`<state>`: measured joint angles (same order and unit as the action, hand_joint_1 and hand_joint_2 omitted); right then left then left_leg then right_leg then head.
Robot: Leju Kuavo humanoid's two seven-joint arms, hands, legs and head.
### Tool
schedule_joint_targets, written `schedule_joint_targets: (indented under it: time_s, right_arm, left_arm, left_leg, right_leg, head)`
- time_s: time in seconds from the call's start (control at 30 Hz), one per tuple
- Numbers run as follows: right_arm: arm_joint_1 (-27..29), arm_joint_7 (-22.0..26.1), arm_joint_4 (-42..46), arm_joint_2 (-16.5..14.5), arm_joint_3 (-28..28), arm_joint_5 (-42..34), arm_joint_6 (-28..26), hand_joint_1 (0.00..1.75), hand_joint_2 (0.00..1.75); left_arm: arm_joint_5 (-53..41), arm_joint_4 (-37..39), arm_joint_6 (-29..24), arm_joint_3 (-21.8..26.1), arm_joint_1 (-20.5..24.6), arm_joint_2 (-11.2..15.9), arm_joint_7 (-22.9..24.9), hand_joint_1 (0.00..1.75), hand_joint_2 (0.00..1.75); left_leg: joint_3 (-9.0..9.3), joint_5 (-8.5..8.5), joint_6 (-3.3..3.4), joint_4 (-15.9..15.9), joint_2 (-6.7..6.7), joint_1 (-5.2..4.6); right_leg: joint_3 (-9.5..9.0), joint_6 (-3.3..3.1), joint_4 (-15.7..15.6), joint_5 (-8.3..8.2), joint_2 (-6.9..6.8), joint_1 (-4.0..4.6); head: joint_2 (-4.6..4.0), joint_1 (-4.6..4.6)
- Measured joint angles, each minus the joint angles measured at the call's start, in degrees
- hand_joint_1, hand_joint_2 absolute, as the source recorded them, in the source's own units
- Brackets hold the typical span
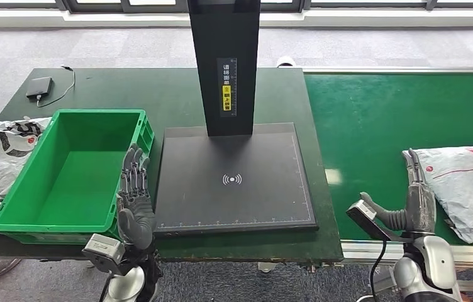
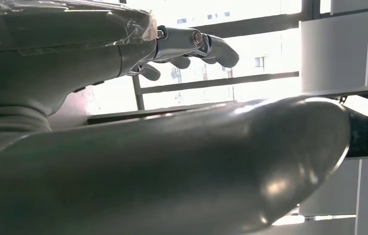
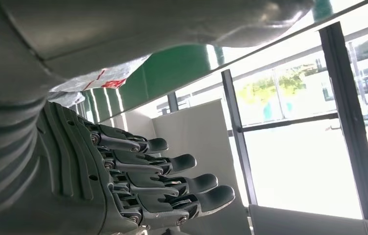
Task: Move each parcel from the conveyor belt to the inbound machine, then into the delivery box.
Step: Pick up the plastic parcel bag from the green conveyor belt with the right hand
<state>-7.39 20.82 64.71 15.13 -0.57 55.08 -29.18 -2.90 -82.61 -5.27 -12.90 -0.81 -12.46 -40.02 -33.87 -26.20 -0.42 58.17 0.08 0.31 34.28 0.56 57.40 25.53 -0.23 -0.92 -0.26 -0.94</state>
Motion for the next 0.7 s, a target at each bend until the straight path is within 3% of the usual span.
schedule_joint_targets:
  time_s: [0.23,0.47,0.7]
  right_arm:
    - [-3.09,-3.45,-6.77,5.25,0.0,-0.46,3.45,0.0,1.75]
    - [-4.92,-5.38,-10.98,7.67,-0.01,0.21,4.74,0.0,1.75]
    - [-11.93,-7.9,-24.95,11.89,-0.17,3.05,10.1,0.0,1.75]
  left_arm:
    - [-0.92,0.51,-0.67,-1.44,0.02,0.58,0.0,0.0,0.0]
    - [-1.2,0.73,-0.87,-2.1,0.03,0.86,0.0,0.0,0.0]
    - [-1.44,0.81,-1.16,-2.35,-0.17,1.45,0.0,0.0,0.0]
  left_leg:
    - [-0.02,-0.01,0.02,0.0,-0.04,-0.05]
    - [-0.02,-0.03,0.05,0.0,-0.03,-0.06]
    - [-0.05,-0.03,0.07,0.01,-0.03,-0.11]
  right_leg:
    - [0.0,0.01,0.0,0.0,-0.03,-0.04]
    - [0.03,0.02,0.0,0.0,-0.02,-0.05]
    - [0.04,0.06,0.0,-0.02,0.01,-0.1]
  head:
    - [0.02,0.0]
    - [0.01,0.0]
    - [0.01,0.0]
